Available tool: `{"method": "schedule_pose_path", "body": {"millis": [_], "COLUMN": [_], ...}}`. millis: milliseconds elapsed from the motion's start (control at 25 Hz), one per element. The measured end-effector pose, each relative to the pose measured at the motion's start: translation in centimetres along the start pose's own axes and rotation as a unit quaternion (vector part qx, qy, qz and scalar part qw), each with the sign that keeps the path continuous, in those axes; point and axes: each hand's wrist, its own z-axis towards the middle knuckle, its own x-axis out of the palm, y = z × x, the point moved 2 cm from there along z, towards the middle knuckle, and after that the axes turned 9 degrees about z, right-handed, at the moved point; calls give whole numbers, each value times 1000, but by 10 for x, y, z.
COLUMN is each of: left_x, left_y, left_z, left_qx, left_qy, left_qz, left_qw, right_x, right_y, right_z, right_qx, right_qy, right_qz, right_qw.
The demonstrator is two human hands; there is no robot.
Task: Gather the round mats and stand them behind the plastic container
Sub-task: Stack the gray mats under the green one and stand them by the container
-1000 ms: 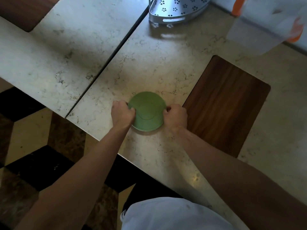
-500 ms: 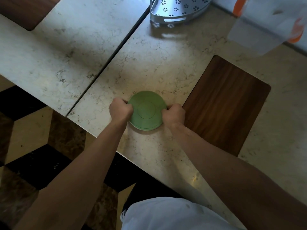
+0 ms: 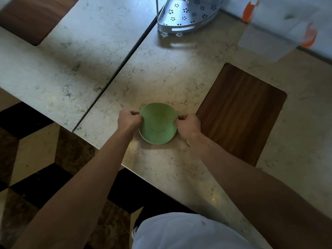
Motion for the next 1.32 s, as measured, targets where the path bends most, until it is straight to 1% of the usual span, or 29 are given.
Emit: {"method": "schedule_pose_path", "body": {"millis": [120, 240, 360, 560, 680, 800, 880, 960, 1040, 1120, 1200, 1320], "left_x": [10, 27, 52, 94, 116, 135, 147, 158, 168, 178, 187, 198], "left_y": [-13, -31, -50, -79, -97, -115, -130, -148, -167, -191, -222, -274], "left_z": [-6, -12, -15, -32, -51, -68, -79, -88, -93, -95, -96, -87], "left_qx": [25, 49, 62, 88, 122, 150, 151, 153, 156, 160, 162, 178], "left_qy": [18, 46, 81, 107, 131, 159, 164, 172, 177, 176, 170, 178], "left_qz": [2, 6, 25, 56, 84, 94, 92, 81, 74, 70, 73, 70], "left_qw": [1000, 998, 994, 989, 980, 971, 971, 970, 969, 969, 969, 965], "right_x": [-17, -44, -75, -126, -159, -186, -207, -229, -247, -268, -291, -323], "right_y": [-4, -9, -17, -33, -46, -54, -54, -49, -39, -25, -4, 35], "right_z": [1, 1, -1, -9, -15, -18, -16, -10, -1, 10, 24, 51], "right_qx": [2, 14, 14, 23, 27, 23, 24, 27, 23, 5, -9, -22], "right_qy": [1, -2, -33, -76, -105, -121, -126, -121, -113, -127, -145, -143], "right_qz": [16, 66, 90, 126, 153, 183, 197, 197, 174, 175, 188, 205], "right_qw": [1000, 998, 995, 989, 982, 975, 972, 972, 978, 976, 971, 968]}}
